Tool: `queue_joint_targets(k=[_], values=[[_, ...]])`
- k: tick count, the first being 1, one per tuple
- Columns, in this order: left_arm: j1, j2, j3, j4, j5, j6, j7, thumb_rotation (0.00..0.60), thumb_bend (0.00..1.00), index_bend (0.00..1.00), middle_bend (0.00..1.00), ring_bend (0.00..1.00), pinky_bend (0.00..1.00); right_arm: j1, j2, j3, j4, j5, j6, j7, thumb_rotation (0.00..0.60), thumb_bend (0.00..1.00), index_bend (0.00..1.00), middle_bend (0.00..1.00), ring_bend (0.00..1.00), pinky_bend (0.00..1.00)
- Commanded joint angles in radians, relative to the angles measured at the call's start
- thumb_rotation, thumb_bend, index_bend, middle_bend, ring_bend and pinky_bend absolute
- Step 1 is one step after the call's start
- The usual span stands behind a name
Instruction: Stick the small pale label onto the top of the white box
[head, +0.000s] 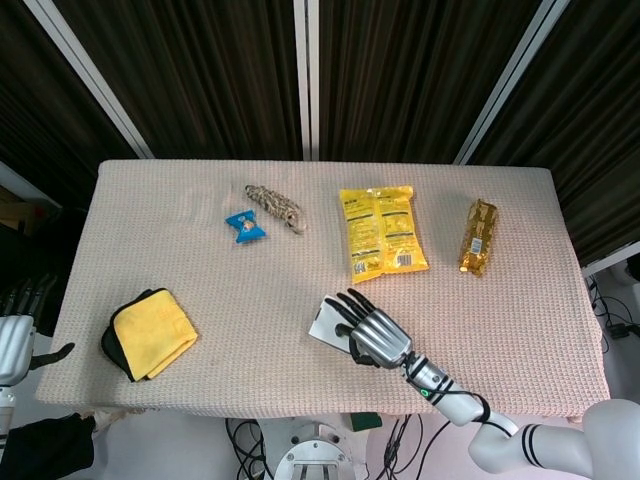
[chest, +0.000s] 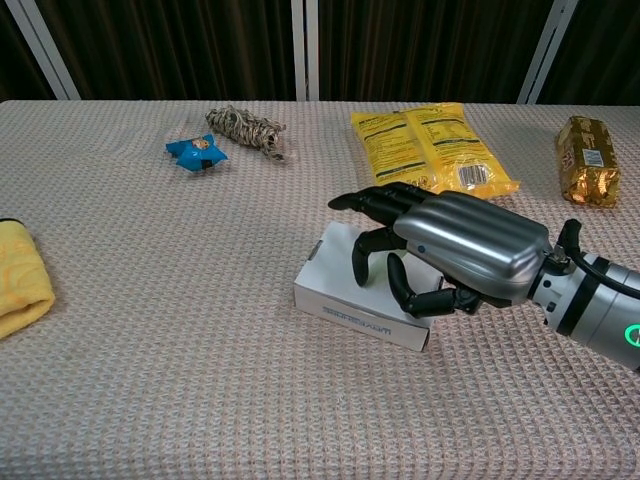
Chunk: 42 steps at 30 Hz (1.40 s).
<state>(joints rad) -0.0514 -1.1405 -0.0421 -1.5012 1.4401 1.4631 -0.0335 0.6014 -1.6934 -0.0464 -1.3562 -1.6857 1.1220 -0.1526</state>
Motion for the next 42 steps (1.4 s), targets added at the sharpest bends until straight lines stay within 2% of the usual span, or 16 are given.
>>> queue_joint_targets(k=[1,9,20,28,42], values=[[0.0,0.001,0.001,-0.001,0.001,0.0,0.0,0.6,0.04,0.08,0.07,0.03,0.1,-0.002,0.002,0.001,-0.003,-0.004,0.009,0.003,0.329,0.89,0.43,0.0,0.0,0.0],[-0.002,-0.001,0.001,0.001,0.001,-0.004,-0.002,0.6,0.04,0.08,0.07,0.03,0.1,-0.012,0.023,-0.003,-0.026,-0.019,0.037,0.014,0.331,0.89,0.43,0.0,0.0,0.0],[0.001,0.0,0.001,0.0,-0.001,-0.001,0.0,0.6,0.04,0.08,0.07,0.03,0.1,-0.014,0.008,-0.006,-0.008,0.003,0.002,-0.004,0.329,0.89,0.43,0.0,0.0,0.0],[0.001,0.0,0.002,0.003,0.0,-0.002,-0.004,0.6,0.04,0.08,0.07,0.03,0.1,-0.022,0.023,0.015,-0.014,0.0,0.042,0.016,0.331,0.89,0.42,0.0,0.0,0.0],[0.0,-0.001,0.0,0.004,-0.004,-0.004,-0.004,0.6,0.04,0.08,0.07,0.03,0.1,-0.024,0.004,0.006,0.009,0.025,-0.003,-0.008,0.332,0.9,0.43,0.0,0.0,0.0]])
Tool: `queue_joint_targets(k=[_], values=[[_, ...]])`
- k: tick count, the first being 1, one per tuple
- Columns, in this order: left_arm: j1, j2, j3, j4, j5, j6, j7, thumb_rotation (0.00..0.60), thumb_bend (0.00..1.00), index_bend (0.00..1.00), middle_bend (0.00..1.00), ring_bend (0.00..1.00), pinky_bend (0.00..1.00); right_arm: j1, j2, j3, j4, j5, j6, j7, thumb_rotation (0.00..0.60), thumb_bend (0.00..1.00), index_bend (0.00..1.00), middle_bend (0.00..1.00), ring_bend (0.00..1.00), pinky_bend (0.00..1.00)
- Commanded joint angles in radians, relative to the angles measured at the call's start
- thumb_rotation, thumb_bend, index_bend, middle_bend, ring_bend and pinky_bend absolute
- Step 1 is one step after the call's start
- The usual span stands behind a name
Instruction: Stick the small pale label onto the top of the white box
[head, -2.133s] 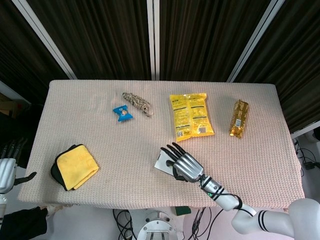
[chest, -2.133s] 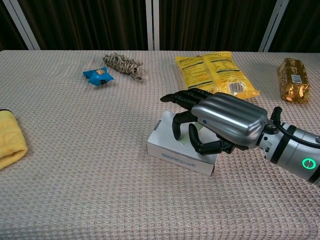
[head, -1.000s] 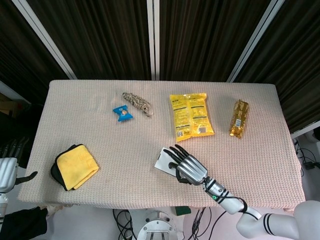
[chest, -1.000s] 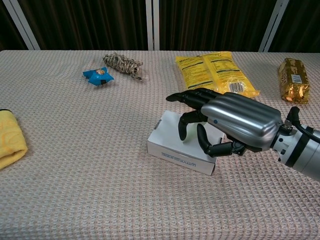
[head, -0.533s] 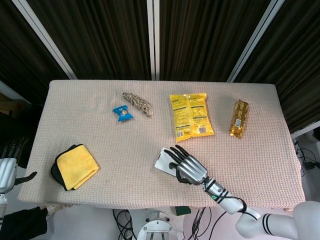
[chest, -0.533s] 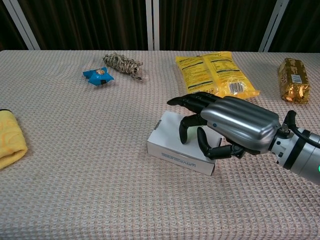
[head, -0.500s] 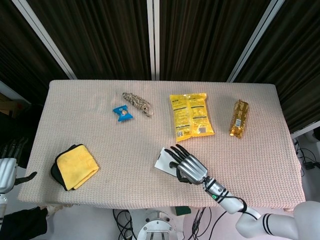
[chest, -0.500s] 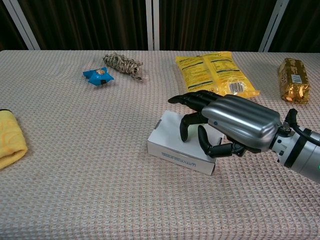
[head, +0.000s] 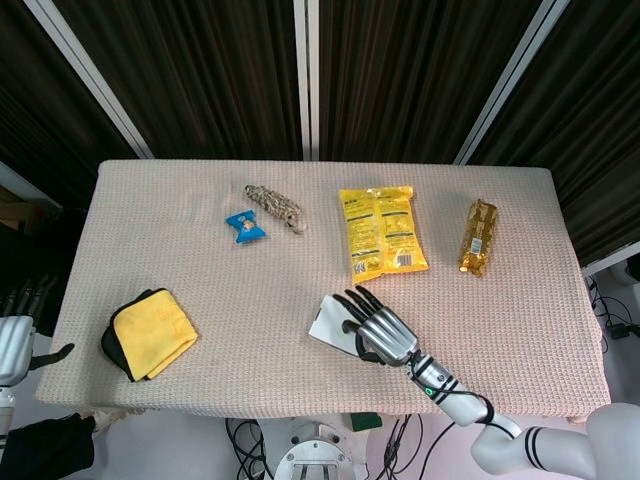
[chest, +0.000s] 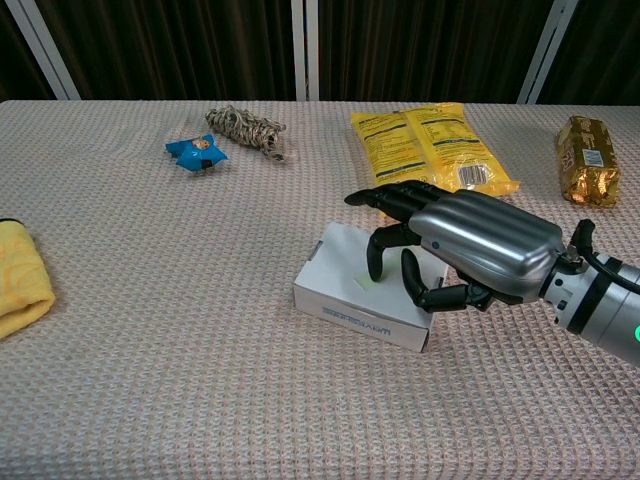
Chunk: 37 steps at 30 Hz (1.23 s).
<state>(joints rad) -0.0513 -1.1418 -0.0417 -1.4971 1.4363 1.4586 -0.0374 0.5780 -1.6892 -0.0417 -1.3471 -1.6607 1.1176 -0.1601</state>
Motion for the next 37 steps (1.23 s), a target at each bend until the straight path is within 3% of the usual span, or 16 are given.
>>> queue_joint_targets(k=[1,11,17,20,23,26,31,37], values=[[0.0,0.0,0.0,0.001,0.0,0.001,-0.001,0.6,0.04,0.08,0.07,0.03,0.1,-0.001,0.001,0.002,-0.001,-0.001,0.004,-0.001,0.332,0.9,0.43,0.0,0.0,0.0],[0.001,-0.001,0.001,0.005,0.002,0.002,-0.007,0.6,0.04,0.08,0.07,0.03,0.1,-0.015,0.029,0.014,-0.021,-0.031,0.079,0.041,0.33,0.88,0.4,0.0,0.0,0.0],[0.004,0.0,0.0,0.007,0.006,0.011,-0.013,0.6,0.04,0.08,0.07,0.03,0.1,-0.078,0.104,0.033,-0.029,-0.032,0.217,0.076,0.329,0.74,0.28,0.0,0.0,0.0],[0.006,-0.003,0.001,0.013,0.017,0.02,-0.021,0.6,0.04,0.08,0.07,0.03,0.1,-0.138,0.163,0.05,-0.01,0.012,0.29,0.077,0.331,0.47,0.16,0.0,0.0,0.0],[0.007,-0.01,0.001,0.024,0.026,0.031,-0.03,0.6,0.04,0.08,0.07,0.03,0.1,-0.201,0.253,0.063,-0.03,0.126,0.282,0.056,0.328,0.16,0.02,0.0,0.0,0.0],[0.007,-0.019,0.001,0.034,0.035,0.037,-0.042,0.6,0.04,0.08,0.07,0.03,0.1,-0.249,0.341,0.084,-0.066,0.229,0.269,0.076,0.326,0.02,0.0,0.0,0.0,0.0],[0.004,-0.032,0.0,0.048,0.055,0.055,-0.046,0.6,0.03,0.08,0.07,0.03,0.1,-0.318,0.419,0.124,-0.086,0.35,0.29,0.074,0.322,0.01,0.0,0.0,0.0,0.0],[0.002,-0.028,-0.002,0.032,0.07,0.069,-0.025,0.6,0.03,0.08,0.07,0.03,0.1,-0.341,0.441,0.125,-0.1,0.348,0.292,0.071,0.321,0.07,0.0,0.0,0.0,0.0]])
